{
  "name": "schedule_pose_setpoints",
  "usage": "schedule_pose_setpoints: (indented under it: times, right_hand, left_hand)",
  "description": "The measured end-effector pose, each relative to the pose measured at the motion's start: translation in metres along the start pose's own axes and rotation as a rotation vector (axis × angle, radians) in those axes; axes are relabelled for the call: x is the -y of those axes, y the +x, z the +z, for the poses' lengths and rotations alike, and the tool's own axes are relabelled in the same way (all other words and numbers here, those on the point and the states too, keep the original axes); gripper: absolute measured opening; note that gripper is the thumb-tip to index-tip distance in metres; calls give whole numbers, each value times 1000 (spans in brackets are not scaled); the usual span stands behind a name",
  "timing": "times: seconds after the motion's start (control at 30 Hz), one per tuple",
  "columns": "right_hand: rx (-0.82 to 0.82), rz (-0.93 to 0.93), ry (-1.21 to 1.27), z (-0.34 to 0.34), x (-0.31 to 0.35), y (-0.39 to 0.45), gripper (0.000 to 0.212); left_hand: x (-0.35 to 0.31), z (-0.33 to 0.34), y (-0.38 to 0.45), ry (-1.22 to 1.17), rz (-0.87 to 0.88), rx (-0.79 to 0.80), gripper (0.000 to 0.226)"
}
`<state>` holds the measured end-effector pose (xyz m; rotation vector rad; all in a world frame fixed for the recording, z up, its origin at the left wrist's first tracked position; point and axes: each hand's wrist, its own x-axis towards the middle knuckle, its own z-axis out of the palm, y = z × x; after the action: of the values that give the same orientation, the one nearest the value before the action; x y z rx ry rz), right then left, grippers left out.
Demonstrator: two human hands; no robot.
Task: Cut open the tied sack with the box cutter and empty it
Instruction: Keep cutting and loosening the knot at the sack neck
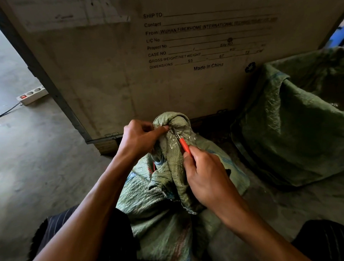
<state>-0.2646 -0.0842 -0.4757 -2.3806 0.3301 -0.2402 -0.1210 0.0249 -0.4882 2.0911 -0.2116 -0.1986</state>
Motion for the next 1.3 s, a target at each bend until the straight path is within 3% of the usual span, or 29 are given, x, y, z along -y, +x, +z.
schedule_pose_setpoints:
  times: [0.37,0.63,0.8,0.9,0.97,1.03,1.1,1.23,1.3]
  right_hand:
    - [187,127,-73,-14,-6,1,28]
    - [310,240,-39,-27,-14,4,28]
    - [337,215,-69,-34,-21,6,29]
    - [333,182,215,-40,-30,10,27]
    - [205,113,441,-44,-37,15,22]
    - [-64,72,429,-41,-45,21,15]
    - [-205,101,417,-31,-50,24,31]
    - [-191,104,607,-12,-54,30,50]
    - [-193,61,616,-13,-56,31,50]
  left_hand:
    - [7,9,1,73,149,-109,36]
    - [12,19,2,91,144,-148,43]
    - [12,24,1,103,135,-156,42]
    - [14,18,6,112,119,-211,47]
    - [15,13,9,83,119,-206,47]
    - [10,14,4,36,121,-145,42]
    - [2,20,-5,-35,148,-70,36]
    - [-5,28,-21,-164,245,130,26]
    - [-2,23,-22,-160,270,211,41]
